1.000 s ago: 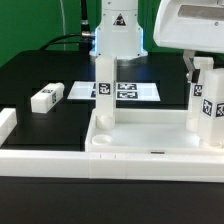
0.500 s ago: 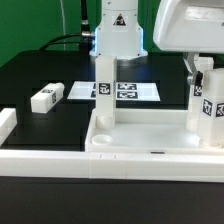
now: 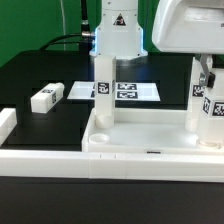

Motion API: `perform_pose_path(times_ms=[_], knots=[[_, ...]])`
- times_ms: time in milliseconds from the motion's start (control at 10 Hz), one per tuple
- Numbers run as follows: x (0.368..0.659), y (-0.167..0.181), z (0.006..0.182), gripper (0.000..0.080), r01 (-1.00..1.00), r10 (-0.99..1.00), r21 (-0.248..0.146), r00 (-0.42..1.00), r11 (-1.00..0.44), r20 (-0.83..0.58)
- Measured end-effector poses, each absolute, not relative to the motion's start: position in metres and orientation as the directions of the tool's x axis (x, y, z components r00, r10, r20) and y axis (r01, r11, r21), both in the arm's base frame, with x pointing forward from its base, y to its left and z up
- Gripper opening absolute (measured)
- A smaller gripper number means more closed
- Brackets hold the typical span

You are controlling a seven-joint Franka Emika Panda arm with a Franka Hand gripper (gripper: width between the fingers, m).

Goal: Assemble desk

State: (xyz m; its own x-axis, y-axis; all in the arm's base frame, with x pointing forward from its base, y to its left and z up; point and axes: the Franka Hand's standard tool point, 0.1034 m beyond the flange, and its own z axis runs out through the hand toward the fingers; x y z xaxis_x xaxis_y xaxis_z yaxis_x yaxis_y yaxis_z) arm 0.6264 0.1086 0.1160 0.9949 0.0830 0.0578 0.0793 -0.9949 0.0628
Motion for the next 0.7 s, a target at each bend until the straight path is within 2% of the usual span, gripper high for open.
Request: perform_pose_path(times_ms=[300,700], knots=[[0.6264,0.1085,0.1161,0.0288,0.062,0.066,0.062,0.996,-0.996,0.059],[0.6257,0.1098,0.1157,0.0290,-0.368,-0.367,0.005,0.928,-0.930,0.062]])
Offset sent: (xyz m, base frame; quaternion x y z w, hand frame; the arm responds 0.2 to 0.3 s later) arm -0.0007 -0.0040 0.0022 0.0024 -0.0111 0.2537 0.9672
